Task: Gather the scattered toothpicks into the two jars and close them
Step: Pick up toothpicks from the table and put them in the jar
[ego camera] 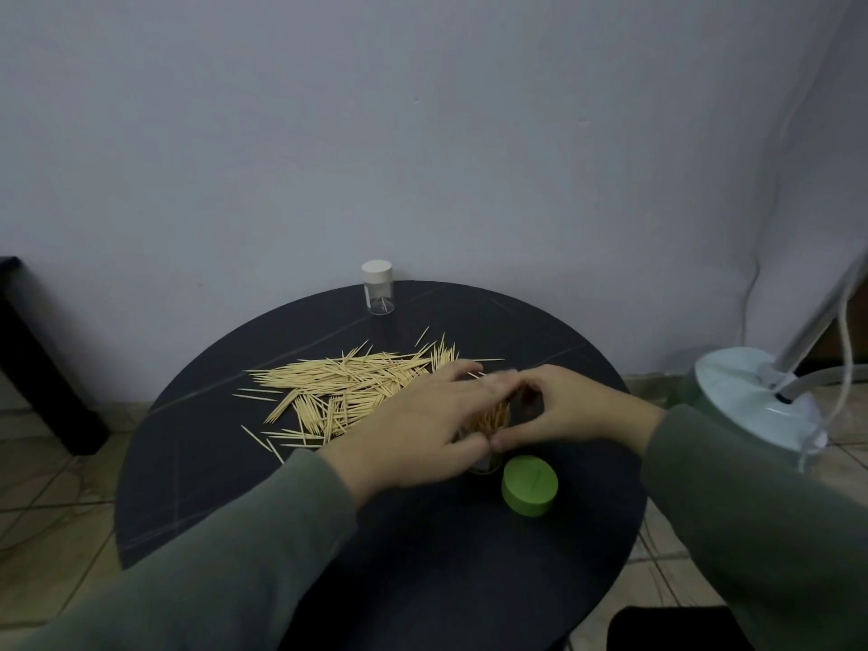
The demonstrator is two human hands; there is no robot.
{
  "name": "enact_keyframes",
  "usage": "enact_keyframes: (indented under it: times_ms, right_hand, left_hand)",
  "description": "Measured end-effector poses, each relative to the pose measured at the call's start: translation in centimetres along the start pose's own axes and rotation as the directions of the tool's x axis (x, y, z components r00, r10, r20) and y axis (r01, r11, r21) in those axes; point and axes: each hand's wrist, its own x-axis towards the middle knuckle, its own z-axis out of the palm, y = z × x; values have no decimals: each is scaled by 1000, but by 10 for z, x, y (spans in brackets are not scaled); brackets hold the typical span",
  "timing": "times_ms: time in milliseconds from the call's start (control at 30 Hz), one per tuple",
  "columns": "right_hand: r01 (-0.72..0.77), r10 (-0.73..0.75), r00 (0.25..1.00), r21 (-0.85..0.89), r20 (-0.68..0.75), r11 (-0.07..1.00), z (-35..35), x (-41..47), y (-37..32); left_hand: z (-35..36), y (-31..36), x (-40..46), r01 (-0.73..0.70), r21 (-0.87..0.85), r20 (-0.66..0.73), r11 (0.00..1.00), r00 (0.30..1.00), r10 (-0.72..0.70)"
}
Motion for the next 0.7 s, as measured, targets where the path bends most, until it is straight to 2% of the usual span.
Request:
enact_keyframes:
  times_ms: [100, 267, 433, 467, 567, 633, 700]
  right_hand:
    - [-1, 1, 1000, -2, 2, 1000, 1, 0, 0]
    - [-43, 43, 999, -61, 4, 997, 1, 2, -2]
    - [-82, 84, 996, -80, 20, 993, -1, 1, -6]
    - [-94, 97, 995, -93, 30, 991, -2, 1, -8]
    - [-128, 147, 985, -183, 91, 975, -6, 1, -8]
    - [-155, 185, 977, -240, 107, 958, -8, 3, -5]
    - [-180, 203, 976, -238, 75, 955, -10, 7, 0]
  left_hand:
    - [-2, 0, 1, -63, 58, -26, 996, 998, 64]
    - [-9, -12, -1, -58, 14, -230, 998, 971, 59]
    - [-8, -15, -2, -32, 37, -11, 999, 999, 33]
    - [-8, -15, -2, -41, 30, -1, 999, 999, 41]
    - [-8, -16, 0, -39, -41, -161, 998, 986, 32]
    - [-8, -21, 1, 9, -53, -271, 999, 962, -23]
    - [-10, -31, 0, 109, -10, -251, 994, 962, -108]
